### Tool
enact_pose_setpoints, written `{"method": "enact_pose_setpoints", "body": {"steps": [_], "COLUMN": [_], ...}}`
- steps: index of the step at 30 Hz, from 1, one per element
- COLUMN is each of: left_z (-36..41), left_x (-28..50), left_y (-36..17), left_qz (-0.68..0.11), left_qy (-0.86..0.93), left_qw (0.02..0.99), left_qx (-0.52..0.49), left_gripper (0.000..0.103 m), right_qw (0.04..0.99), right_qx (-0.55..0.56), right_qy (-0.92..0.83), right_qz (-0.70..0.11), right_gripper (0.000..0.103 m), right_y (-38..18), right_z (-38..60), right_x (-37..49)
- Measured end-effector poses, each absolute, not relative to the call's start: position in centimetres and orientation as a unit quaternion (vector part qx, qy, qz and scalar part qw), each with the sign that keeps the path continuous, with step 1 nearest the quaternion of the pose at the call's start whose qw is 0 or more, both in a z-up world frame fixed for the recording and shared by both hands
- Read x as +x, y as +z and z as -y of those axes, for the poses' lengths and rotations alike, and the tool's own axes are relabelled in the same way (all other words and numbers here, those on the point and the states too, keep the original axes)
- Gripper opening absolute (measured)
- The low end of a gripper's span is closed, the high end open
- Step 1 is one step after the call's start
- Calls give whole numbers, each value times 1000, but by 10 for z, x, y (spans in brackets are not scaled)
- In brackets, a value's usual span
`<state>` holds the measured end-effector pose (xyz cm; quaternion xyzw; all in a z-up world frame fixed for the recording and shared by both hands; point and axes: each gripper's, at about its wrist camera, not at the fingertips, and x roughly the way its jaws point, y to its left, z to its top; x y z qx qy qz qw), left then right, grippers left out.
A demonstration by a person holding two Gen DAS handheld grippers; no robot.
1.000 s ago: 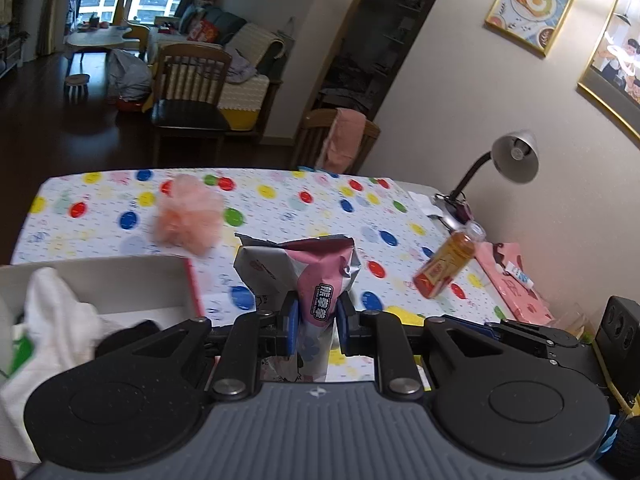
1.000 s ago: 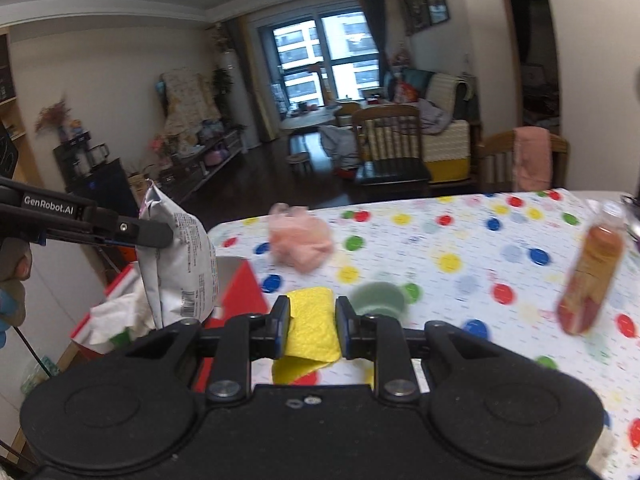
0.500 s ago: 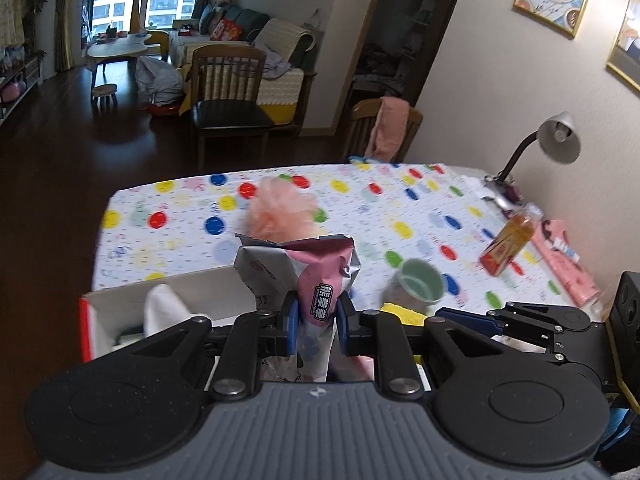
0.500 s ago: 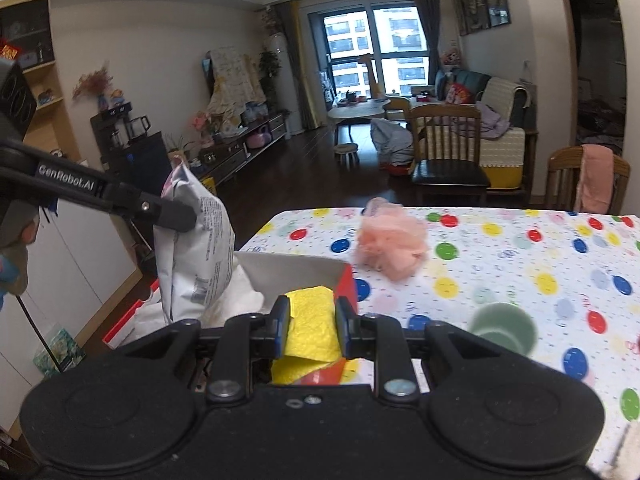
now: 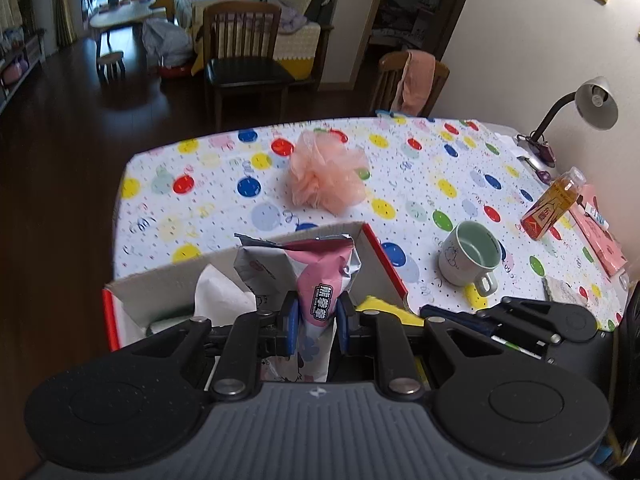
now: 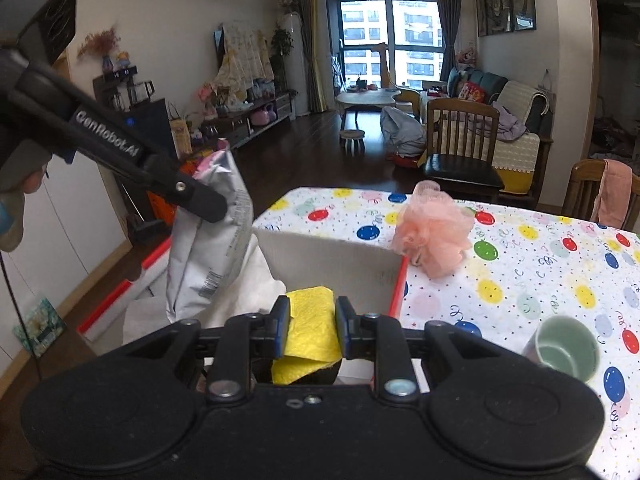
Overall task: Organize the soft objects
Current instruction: 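Lower the snack bag into the box and open the left gripper while the right gripper releases the sponge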
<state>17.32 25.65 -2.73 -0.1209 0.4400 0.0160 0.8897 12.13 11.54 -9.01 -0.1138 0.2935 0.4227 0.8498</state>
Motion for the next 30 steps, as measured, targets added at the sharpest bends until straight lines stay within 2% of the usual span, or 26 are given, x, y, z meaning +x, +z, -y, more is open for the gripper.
{"method": "enact_pose_setpoints", "body": {"steps": [18, 30], "left_z": [-234, -219], "left_x": [234, 266], "left_y": [-91, -124], "left_qz": [-472, -502], "left_qy": [15, 33], "left_qw": [876, 862], "left_qx": [-97, -66], "left_gripper": [19, 19], "right_qw": [845, 832], "right_qx": [-174, -183], "right_qy": [402, 405], "right_qz": [-306, -333], "right_gripper": [23, 30], "right_y": [-123, -128], "right_z": [-147, -146], "right_x": [112, 109]}}
